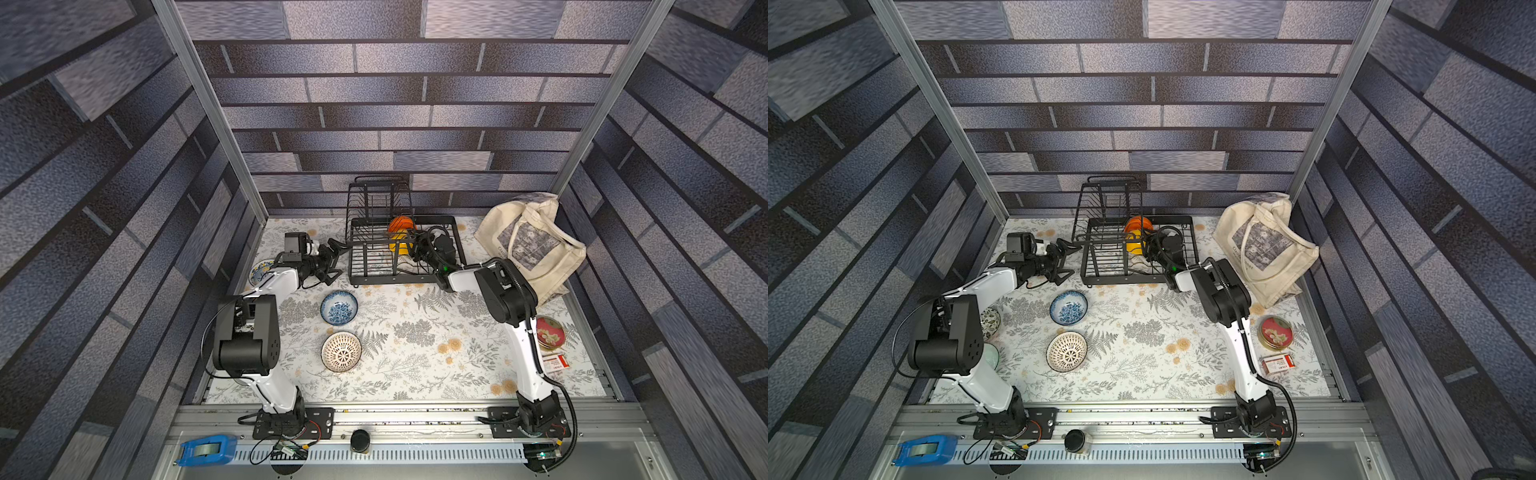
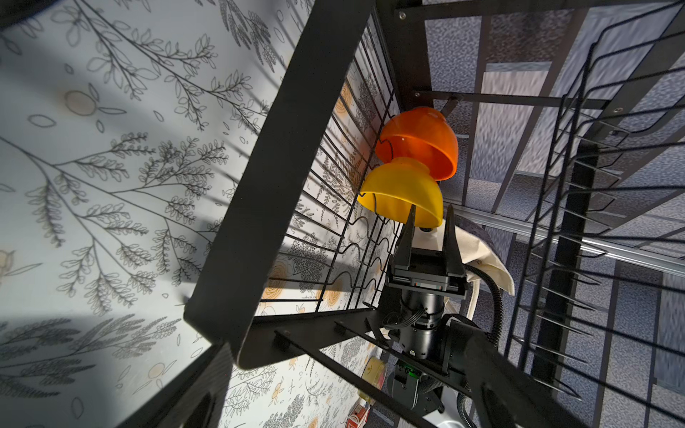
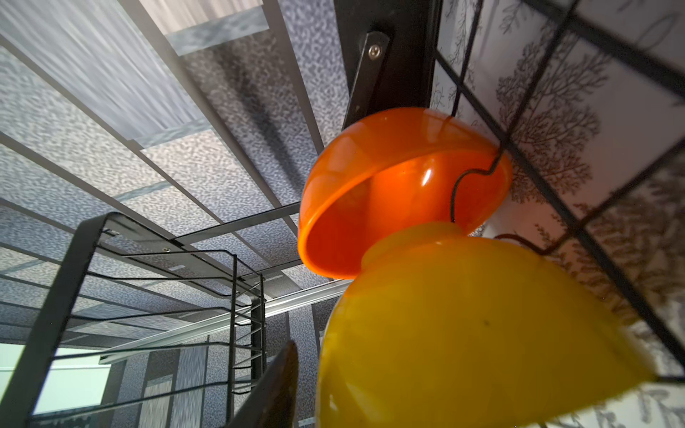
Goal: Load bowls into a dish rack
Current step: Place the bowl in the dish rack.
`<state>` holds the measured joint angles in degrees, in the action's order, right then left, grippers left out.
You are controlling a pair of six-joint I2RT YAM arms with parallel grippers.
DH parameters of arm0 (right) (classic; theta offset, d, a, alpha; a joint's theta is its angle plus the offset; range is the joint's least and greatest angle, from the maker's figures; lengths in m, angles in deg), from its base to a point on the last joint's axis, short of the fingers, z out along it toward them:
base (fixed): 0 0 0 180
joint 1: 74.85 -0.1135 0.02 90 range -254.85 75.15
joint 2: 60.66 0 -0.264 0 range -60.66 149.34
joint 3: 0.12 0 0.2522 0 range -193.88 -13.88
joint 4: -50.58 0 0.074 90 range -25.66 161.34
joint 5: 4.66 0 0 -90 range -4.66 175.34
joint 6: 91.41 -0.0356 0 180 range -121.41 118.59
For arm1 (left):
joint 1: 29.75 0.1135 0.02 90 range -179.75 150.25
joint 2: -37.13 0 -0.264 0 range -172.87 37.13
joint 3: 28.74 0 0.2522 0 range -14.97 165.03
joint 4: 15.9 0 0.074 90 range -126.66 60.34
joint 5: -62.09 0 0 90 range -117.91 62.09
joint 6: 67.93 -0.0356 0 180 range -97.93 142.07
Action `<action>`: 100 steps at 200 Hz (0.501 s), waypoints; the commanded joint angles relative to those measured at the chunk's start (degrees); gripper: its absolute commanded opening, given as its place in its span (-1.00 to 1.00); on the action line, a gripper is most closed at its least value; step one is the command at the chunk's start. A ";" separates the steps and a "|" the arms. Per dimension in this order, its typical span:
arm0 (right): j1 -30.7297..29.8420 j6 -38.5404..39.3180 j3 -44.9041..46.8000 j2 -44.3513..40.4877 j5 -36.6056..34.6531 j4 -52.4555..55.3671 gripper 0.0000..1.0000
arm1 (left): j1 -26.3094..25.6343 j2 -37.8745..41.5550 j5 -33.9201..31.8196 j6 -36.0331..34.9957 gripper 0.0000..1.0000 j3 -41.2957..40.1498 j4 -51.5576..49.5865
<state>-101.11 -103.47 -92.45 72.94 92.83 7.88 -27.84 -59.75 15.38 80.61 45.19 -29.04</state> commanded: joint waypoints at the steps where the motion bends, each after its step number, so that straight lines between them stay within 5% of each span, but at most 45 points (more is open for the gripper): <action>1: -0.31 0.32 0.99 -4.16 -0.31 1.02 -0.02 | 0.12 0.91 -0.20 -1.41 0.99 0.53 -1.22; 100: -0.20 0.83 8.34 -11.48 -0.41 3.16 0.66 | 1.05 2.31 -2.38 -4.70 1.00 1.65 -5.09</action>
<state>-101.11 -103.45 -86.09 64.96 92.30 10.28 -27.51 -59.73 14.94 79.52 45.19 -30.48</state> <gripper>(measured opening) 0.793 0.998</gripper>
